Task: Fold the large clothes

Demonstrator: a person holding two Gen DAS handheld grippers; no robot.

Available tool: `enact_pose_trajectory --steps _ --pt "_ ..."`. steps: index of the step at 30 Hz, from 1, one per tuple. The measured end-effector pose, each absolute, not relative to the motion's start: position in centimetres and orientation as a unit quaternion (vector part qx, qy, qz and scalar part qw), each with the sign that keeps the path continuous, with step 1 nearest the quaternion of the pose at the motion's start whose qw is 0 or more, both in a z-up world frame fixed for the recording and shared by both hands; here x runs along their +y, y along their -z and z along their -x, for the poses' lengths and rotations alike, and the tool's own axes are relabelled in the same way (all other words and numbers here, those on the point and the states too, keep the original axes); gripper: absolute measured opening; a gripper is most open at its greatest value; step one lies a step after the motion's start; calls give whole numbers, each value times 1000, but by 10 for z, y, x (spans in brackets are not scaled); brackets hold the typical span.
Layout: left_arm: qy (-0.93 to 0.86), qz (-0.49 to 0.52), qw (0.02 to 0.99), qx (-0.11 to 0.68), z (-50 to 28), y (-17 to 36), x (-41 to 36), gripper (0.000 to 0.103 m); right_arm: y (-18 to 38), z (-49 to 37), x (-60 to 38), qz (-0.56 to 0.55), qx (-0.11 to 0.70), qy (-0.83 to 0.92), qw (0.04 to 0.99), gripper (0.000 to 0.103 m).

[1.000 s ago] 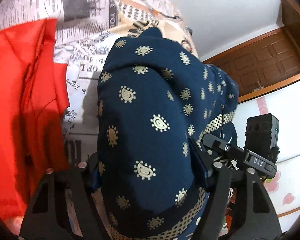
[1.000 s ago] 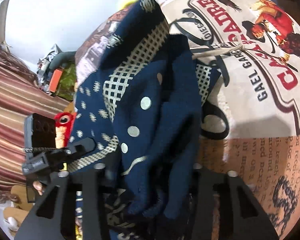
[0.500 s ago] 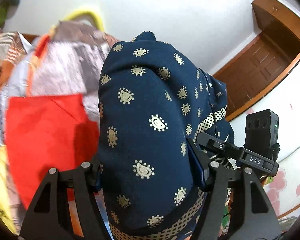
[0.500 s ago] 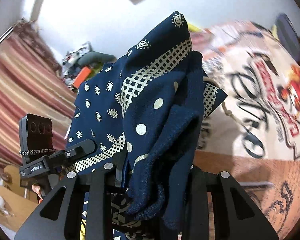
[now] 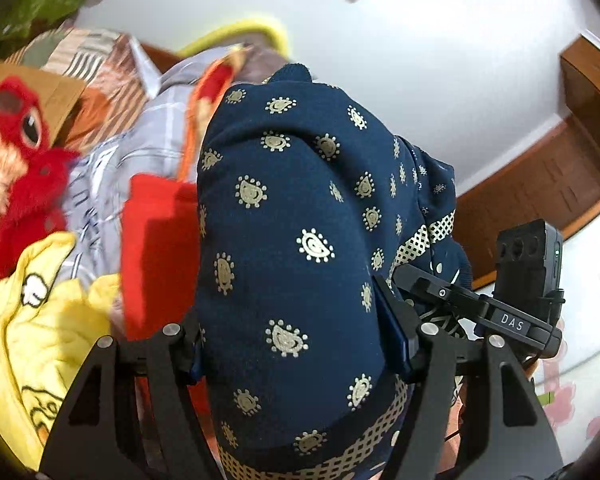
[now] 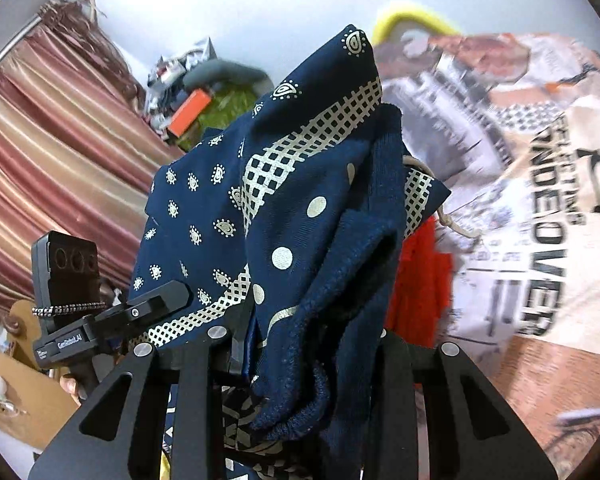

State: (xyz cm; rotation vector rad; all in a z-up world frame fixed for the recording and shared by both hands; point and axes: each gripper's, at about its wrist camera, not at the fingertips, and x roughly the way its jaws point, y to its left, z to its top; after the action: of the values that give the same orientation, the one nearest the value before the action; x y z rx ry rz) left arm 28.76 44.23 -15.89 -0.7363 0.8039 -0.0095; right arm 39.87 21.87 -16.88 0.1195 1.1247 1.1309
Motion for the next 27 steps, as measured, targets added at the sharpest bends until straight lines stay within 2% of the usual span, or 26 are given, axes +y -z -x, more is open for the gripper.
enact_pose_trajectory --steps 7,10,13,15,19,21,27 --pt "-12 379 820 428 -315 240 468 67 231 -421 250 -26 555 -475 682 28" --pt "-16 388 814 432 -315 266 475 70 253 -423 255 7 572 -464 677 33" --pt "-15 392 819 419 -303 265 472 72 249 -416 248 30 566 -458 685 48" --pt "-28 382 823 420 -292 259 467 75 244 -411 241 49 556 -448 699 64" --pt "-48 357 832 421 -273 242 455 77 234 -397 220 68 542 -432 718 71" --pt "-55 330 842 424 -259 233 444 82 237 -402 212 65 543 -424 722 75" --pt "-75 263 851 449 -227 233 401 84 231 -396 184 80 531 -406 739 78"
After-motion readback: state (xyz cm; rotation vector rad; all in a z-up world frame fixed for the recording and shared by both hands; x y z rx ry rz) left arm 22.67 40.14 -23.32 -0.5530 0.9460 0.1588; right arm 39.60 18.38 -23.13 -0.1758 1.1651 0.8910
